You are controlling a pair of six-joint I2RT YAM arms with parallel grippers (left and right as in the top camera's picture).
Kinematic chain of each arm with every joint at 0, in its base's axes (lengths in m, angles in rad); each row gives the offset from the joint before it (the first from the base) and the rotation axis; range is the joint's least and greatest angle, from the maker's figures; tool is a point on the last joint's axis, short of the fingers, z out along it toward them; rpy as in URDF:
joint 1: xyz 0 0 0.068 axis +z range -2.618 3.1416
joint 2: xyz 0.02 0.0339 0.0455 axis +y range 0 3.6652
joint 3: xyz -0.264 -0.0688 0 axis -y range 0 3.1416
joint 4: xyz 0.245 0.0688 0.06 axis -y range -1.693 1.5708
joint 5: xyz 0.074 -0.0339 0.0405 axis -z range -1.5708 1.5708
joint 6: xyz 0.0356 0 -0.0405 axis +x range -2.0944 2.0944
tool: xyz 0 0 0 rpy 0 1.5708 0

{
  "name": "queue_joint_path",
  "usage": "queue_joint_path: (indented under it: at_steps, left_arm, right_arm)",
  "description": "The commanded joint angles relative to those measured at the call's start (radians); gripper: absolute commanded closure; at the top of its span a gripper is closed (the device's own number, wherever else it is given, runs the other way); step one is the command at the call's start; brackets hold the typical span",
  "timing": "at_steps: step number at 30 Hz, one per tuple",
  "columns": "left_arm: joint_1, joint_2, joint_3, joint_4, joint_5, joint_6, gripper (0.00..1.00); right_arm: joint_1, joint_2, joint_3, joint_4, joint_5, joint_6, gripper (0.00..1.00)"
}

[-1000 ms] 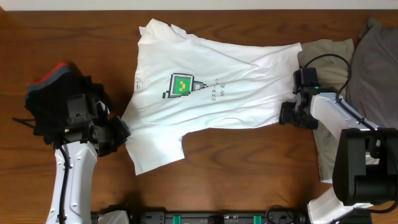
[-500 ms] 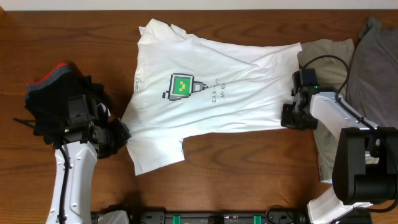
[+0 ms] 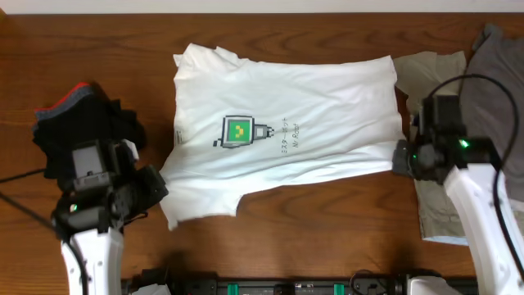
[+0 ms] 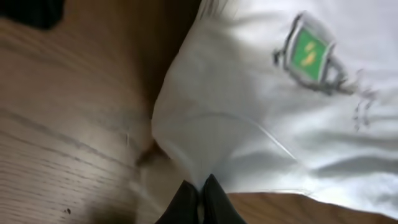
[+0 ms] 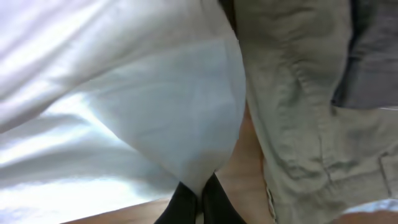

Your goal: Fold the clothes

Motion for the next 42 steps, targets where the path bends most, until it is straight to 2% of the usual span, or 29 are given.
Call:
queue_joint_path:
  at_steps: [1, 13, 17, 22, 28, 42]
  left_arm:
    - [0.005, -0.055, 0.053, -0.026, -0.013, 0.020, 0.94]
    - [0.005, -0.166, 0.146, -0.112, -0.014, 0.020, 0.94]
    - [0.005, -0.167, 0.159, -0.107, -0.019, 0.019, 0.94]
    - [0.004, -0.132, 0.159, -0.014, -0.058, 0.008, 0.94]
    - [0.004, -0.012, 0.159, 0.129, -0.059, 0.008, 0.94]
    - [-0.001, 0.420, 0.159, 0.386, -0.037, 0.009, 0.94]
  right_arm:
    - [-0.008, -0.057, 0.015, -0.028, 0.004, -0.002, 0.99]
    - [-0.008, -0.198, 0.015, -0.120, 0.016, 0.000, 0.99]
    - [-0.008, -0.252, 0.016, -0.087, 0.021, 0.000, 0.99]
    - [-0.008, -0.227, 0.016, 0.016, 0.026, -0.001, 0.99]
    - [-0.008, -0.100, 0.016, 0.119, 0.026, -0.001, 0.99]
    - [0.002, 0.204, 0.016, 0.316, -0.023, -0.062, 0.99]
